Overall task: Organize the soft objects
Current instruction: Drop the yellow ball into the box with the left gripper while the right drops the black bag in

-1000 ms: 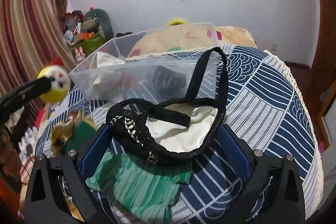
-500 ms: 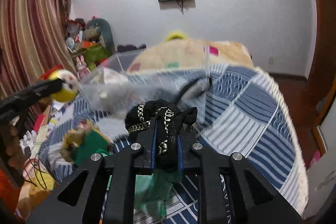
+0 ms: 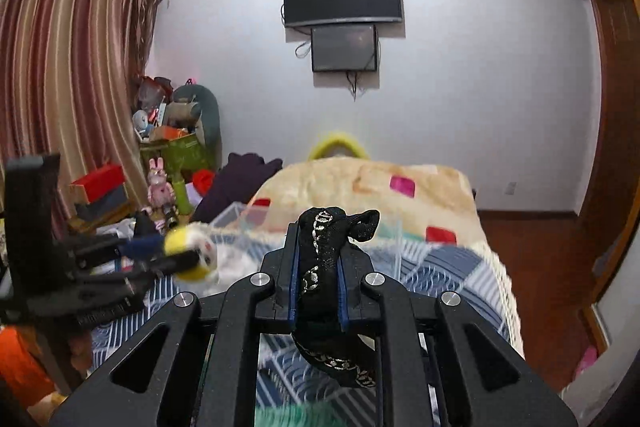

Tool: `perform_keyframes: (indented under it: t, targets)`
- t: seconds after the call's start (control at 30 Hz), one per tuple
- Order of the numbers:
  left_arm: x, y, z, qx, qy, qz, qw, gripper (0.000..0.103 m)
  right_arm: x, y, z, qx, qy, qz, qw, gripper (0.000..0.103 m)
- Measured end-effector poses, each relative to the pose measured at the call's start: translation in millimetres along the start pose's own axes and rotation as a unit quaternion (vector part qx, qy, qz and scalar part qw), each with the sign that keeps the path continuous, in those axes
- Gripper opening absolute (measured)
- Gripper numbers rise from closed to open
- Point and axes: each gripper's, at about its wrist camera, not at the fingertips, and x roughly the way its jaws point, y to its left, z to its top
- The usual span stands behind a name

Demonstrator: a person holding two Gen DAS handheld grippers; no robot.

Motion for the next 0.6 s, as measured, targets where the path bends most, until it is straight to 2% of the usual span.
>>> perform_keyframes:
  t: [0.13, 0.27, 0.6]
  targets:
    - [22, 1, 1, 0.003, 0.020, 0.000, 0.9998, 0.037, 17, 6, 5, -0.009, -0.004, 0.001, 1.000, 0.013]
    - [42, 0, 1, 0.006, 0.038, -0.001, 0.9992, 0.037, 39, 15, 2, -0.021, 0.013, 0.009, 1.000, 0.013]
    - [74, -1, -1, 0.010, 0.082, -0.008, 0.9965, 0.037, 92, 16, -20, -0.038, 0.098, 0.015, 0.994, 0.013]
